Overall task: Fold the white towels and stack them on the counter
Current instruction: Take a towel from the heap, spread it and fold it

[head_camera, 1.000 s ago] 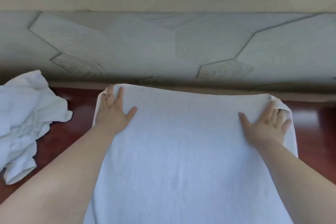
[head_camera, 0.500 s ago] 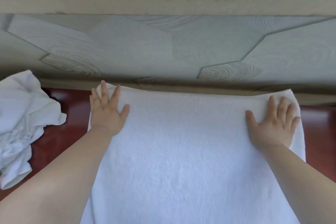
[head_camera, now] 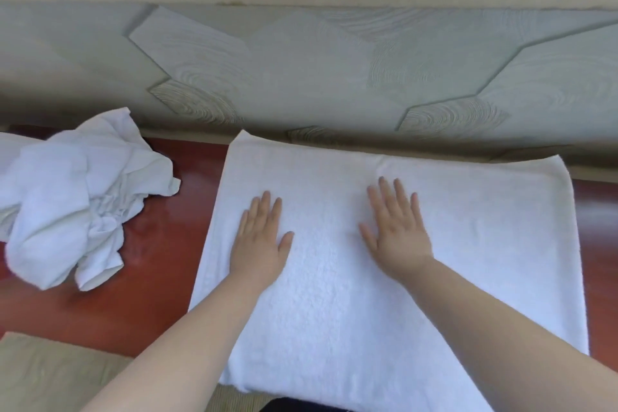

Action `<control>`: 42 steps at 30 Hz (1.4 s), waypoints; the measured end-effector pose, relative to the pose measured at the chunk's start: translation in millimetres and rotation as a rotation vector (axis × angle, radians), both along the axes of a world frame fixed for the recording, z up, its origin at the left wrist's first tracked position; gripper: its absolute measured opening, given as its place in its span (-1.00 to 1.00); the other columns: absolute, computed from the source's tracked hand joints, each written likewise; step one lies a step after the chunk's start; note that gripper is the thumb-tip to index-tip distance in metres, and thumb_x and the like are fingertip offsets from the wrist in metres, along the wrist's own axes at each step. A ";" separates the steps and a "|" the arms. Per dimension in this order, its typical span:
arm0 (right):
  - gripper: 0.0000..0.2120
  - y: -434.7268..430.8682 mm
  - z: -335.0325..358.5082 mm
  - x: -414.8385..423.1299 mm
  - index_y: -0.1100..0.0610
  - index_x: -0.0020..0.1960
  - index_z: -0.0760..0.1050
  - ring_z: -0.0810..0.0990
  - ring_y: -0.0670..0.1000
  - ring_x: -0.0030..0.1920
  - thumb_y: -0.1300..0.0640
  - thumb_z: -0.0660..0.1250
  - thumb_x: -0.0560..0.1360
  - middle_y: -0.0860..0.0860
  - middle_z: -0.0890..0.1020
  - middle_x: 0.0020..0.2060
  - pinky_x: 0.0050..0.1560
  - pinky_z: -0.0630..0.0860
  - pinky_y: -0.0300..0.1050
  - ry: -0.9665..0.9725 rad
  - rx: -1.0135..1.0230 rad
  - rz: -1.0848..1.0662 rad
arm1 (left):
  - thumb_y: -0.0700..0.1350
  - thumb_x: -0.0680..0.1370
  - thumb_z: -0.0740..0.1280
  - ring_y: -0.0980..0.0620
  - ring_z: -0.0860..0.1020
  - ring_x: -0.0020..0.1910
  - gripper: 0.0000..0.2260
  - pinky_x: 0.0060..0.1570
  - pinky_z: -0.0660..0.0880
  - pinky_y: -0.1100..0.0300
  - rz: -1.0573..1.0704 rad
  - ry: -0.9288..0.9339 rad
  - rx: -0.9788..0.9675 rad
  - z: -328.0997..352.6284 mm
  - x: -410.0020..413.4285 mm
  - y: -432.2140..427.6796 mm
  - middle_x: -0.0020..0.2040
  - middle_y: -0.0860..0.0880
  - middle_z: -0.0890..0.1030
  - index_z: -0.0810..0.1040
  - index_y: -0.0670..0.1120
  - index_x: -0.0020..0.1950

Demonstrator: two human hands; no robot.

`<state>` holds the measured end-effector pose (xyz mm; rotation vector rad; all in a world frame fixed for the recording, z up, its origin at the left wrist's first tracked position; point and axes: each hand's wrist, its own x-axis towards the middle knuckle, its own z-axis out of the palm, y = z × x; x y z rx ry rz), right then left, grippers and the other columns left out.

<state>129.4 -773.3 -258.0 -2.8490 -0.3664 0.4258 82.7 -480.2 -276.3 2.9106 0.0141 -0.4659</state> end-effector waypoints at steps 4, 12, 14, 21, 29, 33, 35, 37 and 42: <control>-0.35 101.9 -10.9 -17.9 -0.03 0.67 -0.13 -0.34 0.11 0.62 -0.26 -0.18 0.65 0.02 -0.18 0.66 0.61 -0.18 0.23 0.076 0.039 0.361 | 0.22 0.64 0.00 0.01 -0.19 0.66 -0.31 0.62 -0.09 -0.01 0.079 -0.016 0.035 0.8 -35.8 44.3 0.69 -0.03 -0.14 -0.05 -0.08 0.69; -0.28 193.9 -30.1 46.1 -0.13 0.66 -0.13 -0.32 0.16 0.62 -0.39 -0.18 0.58 -0.02 -0.18 0.66 0.58 -0.24 0.27 -0.045 -0.114 0.328 | 0.21 0.59 0.09 -0.01 -0.16 0.66 -0.21 0.63 -0.01 -0.04 0.097 -0.059 0.049 -12.3 -49.6 81.9 0.69 -0.10 -0.14 -0.04 -0.19 0.68; -0.26 202.0 -34.8 46.7 -0.12 0.66 -0.06 -0.24 0.16 0.64 -0.39 -0.09 0.57 -0.02 -0.10 0.67 0.60 -0.18 0.25 -0.081 -0.095 0.296 | 0.21 0.59 0.09 -0.02 -0.18 0.66 -0.21 0.63 -0.05 -0.03 0.097 -0.055 0.017 -11.3 -50.6 83.7 0.69 -0.10 -0.14 -0.05 -0.19 0.68; -0.25 205.0 -40.4 42.5 -0.15 0.65 -0.05 -0.22 0.12 0.65 -0.38 0.02 0.55 -0.07 -0.08 0.66 0.61 -0.13 0.23 -0.120 -0.069 0.260 | -0.01 0.58 0.33 -0.12 0.44 0.39 -0.46 0.39 0.34 -0.06 0.388 -0.298 -0.170 3.9 -83.7 85.2 0.43 -0.10 0.49 0.40 -0.18 0.53; -0.27 205.9 -43.3 45.7 -0.15 0.64 -0.03 -0.19 0.13 0.65 -0.40 -0.01 0.55 -0.04 -0.06 0.66 0.61 -0.20 0.20 -0.126 -0.074 0.269 | 0.18 0.57 0.39 0.06 0.55 -0.07 -0.70 0.00 0.48 0.06 0.712 -0.074 -0.197 21.0 -141.3 92.9 -0.01 0.15 0.50 0.54 0.02 0.18; -0.26 210.1 -36.3 46.9 -0.16 0.64 -0.08 -0.23 0.12 0.64 -0.42 -0.08 0.55 -0.05 -0.11 0.66 0.61 -0.23 0.20 -0.089 -0.116 0.294 | 0.37 0.59 0.18 0.01 0.50 -0.19 -0.58 -0.10 0.36 0.07 0.686 0.259 0.150 35.2 -137.3 93.2 -0.07 0.07 0.55 0.49 0.03 -0.01; -0.26 210.5 -32.3 41.8 -0.14 0.65 -0.18 -0.30 0.14 0.63 -0.42 -0.20 0.56 -0.04 -0.20 0.66 0.59 -0.28 0.22 -0.035 -0.189 0.315 | 0.36 0.62 0.11 -0.02 0.44 -0.22 -0.55 -0.12 0.30 0.06 0.621 0.344 0.209 40.3 -145.5 87.7 -0.09 0.03 0.56 0.52 0.01 -0.01; -0.28 218.9 -24.2 38.4 -0.10 0.65 -0.27 -0.35 0.18 0.61 -0.36 -0.29 0.57 0.00 -0.29 0.64 0.58 -0.30 0.26 0.000 -0.258 0.311 | 0.30 0.65 0.10 -0.03 0.46 -0.19 -0.58 -0.12 0.30 0.07 0.583 0.323 0.182 44.5 -150.1 86.3 -0.09 0.02 0.55 0.55 0.00 0.02; -0.24 254.6 -6.3 -17.8 0.08 0.66 -0.27 -0.37 0.16 0.61 -0.31 -0.31 0.59 0.03 -0.30 0.64 0.57 -0.33 0.26 0.082 -0.239 0.385 | 0.12 0.64 0.25 0.01 0.44 -0.34 -0.70 -0.35 0.25 0.08 0.771 0.065 -0.274 46.2 -172.5 91.8 -0.35 0.07 0.42 0.29 0.03 -0.22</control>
